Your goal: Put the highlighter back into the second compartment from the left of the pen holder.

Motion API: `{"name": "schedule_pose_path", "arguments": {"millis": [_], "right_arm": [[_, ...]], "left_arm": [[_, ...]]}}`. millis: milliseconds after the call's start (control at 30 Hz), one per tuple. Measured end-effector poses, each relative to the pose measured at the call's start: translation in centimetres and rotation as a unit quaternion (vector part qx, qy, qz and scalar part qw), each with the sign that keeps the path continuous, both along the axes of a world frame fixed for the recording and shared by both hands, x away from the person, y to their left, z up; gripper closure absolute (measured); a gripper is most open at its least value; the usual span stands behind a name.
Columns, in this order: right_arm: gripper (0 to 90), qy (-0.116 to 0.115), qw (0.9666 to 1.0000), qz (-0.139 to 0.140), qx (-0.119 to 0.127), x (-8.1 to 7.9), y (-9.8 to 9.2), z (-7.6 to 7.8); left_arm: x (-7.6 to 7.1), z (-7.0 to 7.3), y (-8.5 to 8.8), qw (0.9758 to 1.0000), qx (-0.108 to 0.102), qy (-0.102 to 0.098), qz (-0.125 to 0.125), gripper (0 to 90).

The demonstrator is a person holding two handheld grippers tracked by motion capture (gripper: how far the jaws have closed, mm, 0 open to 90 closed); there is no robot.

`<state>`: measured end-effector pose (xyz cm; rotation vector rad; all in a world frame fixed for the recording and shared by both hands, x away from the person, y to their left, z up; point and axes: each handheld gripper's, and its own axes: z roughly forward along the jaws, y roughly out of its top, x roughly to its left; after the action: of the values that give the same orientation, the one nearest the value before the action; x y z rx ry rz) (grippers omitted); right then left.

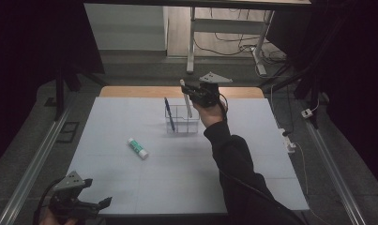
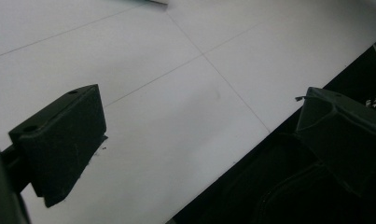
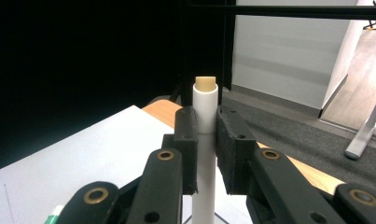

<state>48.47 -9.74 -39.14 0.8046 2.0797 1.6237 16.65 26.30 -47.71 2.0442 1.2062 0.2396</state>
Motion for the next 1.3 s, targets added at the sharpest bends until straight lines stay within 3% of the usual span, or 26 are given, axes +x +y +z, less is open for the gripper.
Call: {"name": "schedule_pose_path", "arguments": {"millis": [633, 1300], "right_arm": [[78.1, 0.001, 0.9999, -0.004, -0.015, 1.1, 2.4, -1.7], [77.8, 0.028, 0.9979, -0.011, -0.057, 1.3, 2.5, -5.1]], "left_arm": [[0.0, 0.0, 0.1, 1.0000, -0.003, 0.000, -0.001, 1.4], [0.0, 0.0, 0.1, 1.0000, -0.003, -0.002, 0.000, 1.4]]}}
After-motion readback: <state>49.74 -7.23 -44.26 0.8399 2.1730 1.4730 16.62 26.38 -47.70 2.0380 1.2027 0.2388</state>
